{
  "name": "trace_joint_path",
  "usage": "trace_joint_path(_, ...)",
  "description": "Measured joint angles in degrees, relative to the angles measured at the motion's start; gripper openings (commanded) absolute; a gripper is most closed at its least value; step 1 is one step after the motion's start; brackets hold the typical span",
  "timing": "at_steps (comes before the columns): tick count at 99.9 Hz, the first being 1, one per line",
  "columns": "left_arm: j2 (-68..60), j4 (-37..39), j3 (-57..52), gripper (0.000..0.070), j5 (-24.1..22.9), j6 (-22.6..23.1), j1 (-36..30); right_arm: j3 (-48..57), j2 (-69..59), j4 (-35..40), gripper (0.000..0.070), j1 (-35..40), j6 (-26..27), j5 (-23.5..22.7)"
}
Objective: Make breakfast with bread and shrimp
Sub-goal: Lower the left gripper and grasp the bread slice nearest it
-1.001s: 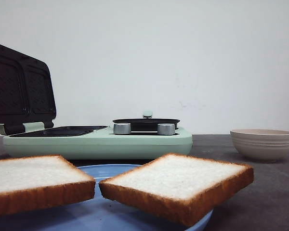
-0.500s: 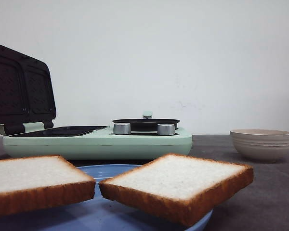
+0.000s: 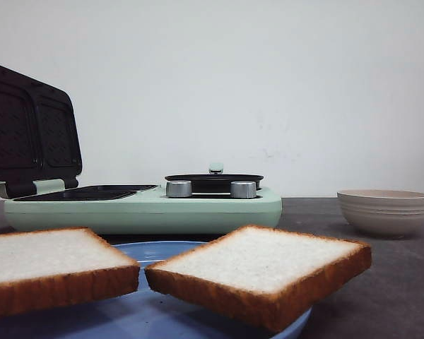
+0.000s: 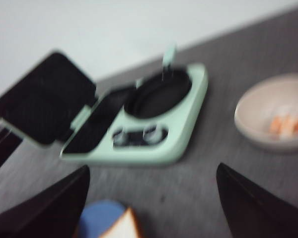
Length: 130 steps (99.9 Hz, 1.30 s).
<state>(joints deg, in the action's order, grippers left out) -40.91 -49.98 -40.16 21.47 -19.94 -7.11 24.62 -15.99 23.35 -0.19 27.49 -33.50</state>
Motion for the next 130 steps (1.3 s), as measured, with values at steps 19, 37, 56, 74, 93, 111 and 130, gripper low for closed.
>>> trace_joint_path(19,-6.75,-3.15,0.00,0.0452,5.62,1.64,-0.83,0.00,-3.89,0.02,0.0513,2.47,-0.04,-1.20)
trace_joint_path(37,-14.49,-7.21,0.00,0.0451,5.92,5.62,-2.86,0.00,-3.72,-0.28,0.0513,3.96,-0.70,-0.98)
trace_joint_path(56,-21.79,-4.28,0.00,0.0451,5.88,6.88,-3.96,0.00,-3.72,-0.28,0.0513,4.11,-0.72,-0.98)
trace_joint_path(74,-26.49,-1.14,0.00,0.0451,6.01,6.97,-4.61,0.00,-3.72,-0.28,0.0512,4.11,-0.72,-0.98)
trace_joint_path(93,-29.44,0.55,0.00,0.0451,7.34,6.95,-5.84,0.00,-3.72,-0.28,0.0512,4.11,-0.72,-0.98)
trace_joint_path(111,-31.61,3.54,0.00,0.0432,7.39,6.95,-7.15,0.00,-3.72,-0.28,0.0512,4.11,-0.72,-0.98)
trace_joint_path(130,-32.59,4.94,0.00,0.0409,7.39,6.93,-8.44,0.00,-3.72,-0.28,0.0511,4.11,-0.72,-0.98)
